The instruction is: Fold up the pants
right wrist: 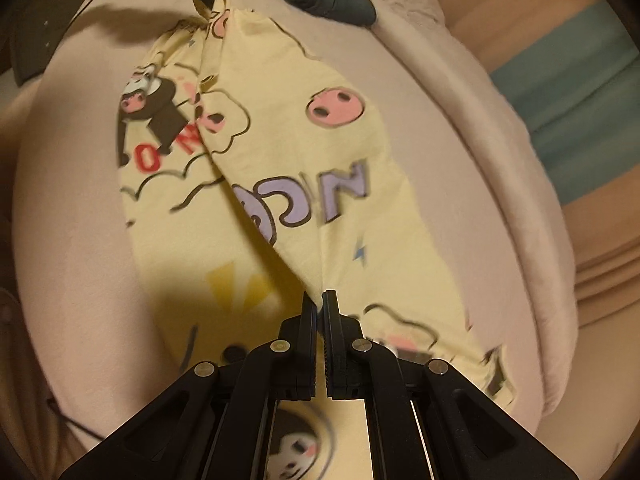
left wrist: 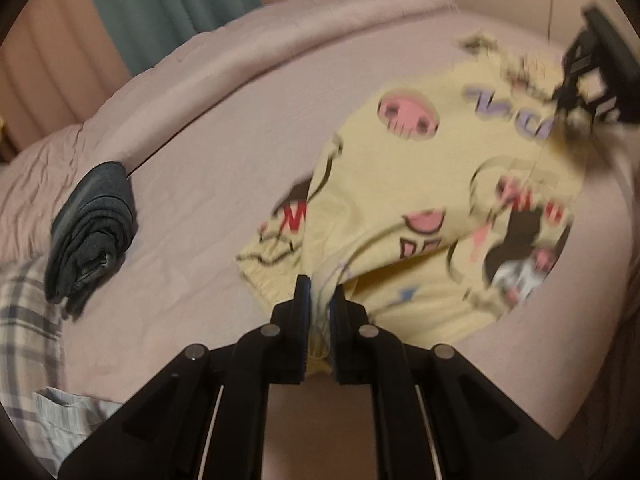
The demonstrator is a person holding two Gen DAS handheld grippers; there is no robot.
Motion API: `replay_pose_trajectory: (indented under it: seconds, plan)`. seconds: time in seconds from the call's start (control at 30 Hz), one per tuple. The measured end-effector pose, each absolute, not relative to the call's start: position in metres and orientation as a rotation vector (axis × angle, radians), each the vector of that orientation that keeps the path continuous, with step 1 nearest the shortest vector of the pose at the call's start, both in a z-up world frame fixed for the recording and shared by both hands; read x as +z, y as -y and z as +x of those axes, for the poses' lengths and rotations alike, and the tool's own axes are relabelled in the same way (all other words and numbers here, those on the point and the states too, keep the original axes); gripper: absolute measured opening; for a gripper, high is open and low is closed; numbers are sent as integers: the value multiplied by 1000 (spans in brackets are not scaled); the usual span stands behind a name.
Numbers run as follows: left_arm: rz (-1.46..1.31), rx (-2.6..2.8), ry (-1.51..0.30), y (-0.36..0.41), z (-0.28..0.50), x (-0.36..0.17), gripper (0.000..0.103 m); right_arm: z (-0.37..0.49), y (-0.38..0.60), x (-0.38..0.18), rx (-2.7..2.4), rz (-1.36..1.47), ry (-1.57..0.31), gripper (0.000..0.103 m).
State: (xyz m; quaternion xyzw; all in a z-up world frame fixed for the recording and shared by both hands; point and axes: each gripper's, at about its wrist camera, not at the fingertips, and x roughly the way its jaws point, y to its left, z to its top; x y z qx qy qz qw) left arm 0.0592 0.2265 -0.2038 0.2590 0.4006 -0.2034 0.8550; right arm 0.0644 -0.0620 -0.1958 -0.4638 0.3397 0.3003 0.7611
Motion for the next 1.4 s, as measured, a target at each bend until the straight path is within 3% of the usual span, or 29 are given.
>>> replay_pose_trajectory:
  seconds: [0.17,0.2,0.23,0.27,0.3,0.37,0.4,0.6,0.93,1.1,1.17,1.2,1.4]
  plan:
    - [505,-477,-922,-237,55,-218,19,47,64,-221,701,-1024,-830,3]
    - [496,-482,-923,-240,50,-217,30,47,64,-221,709,-1021,-841,3]
    - [491,-472,-933,-243,47,-218,53,48,66,-219,711,-1009,-855,3]
    - [473,-452,-959,-249,45,-219,63,50,67,-217,715,-995,-868,4]
    - [456,-442,-969,-251,41,-220,67,53,70,-212,725,-965,-897,6]
    - [380,-404,-966,-267,34,-216,66,58,74,-202,729,-912,-935,28]
    - [323,-388,-959,-276,33,-212,66,59,76,-196,742,-881,-943,32]
    - [-269,-395,-912,-317,40,-193,66,74,54,-143,894,-608,-851,34]
    - [-867,-364,-907,-314,30,-224,68,66,-6,-163,990,-581,-789,34]
    - [-999,-282,-892,-319,41,-240,62,71,-8,-171,976,-540,-802,34]
    - [-997,-245,-857,-323,49,-237,30,75,-5,-173,973,-508,-805,34]
    - [-978,-216,-852,-323,53,-235,9,77,-5,-175,967,-498,-809,34]
    - [-891,-168,-765,-322,47,-217,9,78,2,-174,958,-457,-802,34]
